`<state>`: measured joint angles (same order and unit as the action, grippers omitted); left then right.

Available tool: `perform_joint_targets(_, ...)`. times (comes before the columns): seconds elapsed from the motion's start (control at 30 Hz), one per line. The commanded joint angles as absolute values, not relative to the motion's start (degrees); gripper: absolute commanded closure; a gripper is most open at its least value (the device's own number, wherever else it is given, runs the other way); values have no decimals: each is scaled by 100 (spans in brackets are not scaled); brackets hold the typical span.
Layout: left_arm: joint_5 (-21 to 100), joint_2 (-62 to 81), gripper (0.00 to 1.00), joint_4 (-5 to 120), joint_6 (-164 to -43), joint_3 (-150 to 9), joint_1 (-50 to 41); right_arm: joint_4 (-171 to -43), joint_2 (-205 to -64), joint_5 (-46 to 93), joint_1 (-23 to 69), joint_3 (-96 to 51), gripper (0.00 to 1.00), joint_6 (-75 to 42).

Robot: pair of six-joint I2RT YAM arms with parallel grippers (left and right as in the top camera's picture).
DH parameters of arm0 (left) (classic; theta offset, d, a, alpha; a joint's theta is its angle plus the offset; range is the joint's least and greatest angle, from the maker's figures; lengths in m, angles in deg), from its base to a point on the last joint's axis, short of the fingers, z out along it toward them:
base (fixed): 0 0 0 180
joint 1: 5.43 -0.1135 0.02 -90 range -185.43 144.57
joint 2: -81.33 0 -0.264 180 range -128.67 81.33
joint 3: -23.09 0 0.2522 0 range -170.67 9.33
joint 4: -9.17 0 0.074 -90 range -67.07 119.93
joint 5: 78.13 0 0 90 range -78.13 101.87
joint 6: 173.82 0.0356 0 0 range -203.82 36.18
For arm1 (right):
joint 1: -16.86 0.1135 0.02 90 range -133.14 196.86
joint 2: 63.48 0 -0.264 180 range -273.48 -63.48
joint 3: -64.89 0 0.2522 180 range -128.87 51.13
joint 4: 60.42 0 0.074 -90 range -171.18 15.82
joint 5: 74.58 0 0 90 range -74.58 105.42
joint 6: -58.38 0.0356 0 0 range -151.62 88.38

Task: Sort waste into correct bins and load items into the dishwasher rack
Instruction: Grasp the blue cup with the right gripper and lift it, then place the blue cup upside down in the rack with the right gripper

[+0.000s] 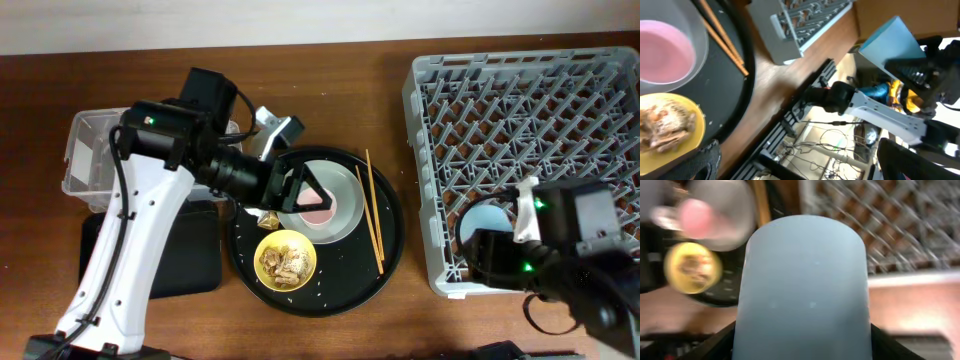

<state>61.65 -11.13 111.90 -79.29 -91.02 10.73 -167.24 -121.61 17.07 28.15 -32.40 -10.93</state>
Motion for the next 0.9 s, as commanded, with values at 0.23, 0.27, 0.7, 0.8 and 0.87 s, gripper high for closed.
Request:
perform_joint_targets(0.23,5111,-473,1,11332,-7643,-9133,1036,-16171,-15048,761,2734,-2497,29,-1038)
perform_joint_targets(0.27,5030,-355,1,11332,-7643,-9133,1036,-16031,-15275,763,2627,-2497,29,-1088)
perform_joint_targets(0.7,2430,52,7,10888,-9015,-8882,1196,-15502,-13221,2846,1501,-3078,13,-2363)
perform_joint_targets(0.8,2250,52,16,9811,-9518,-7920,1653,-15469,-12069,2916,1501,-3078,13,-2212)
perform_joint_targets(0.87,1632,-25,17,8607,-9972,-6692,2122,-15522,-11074,2865,1501,-3004,12,-2148)
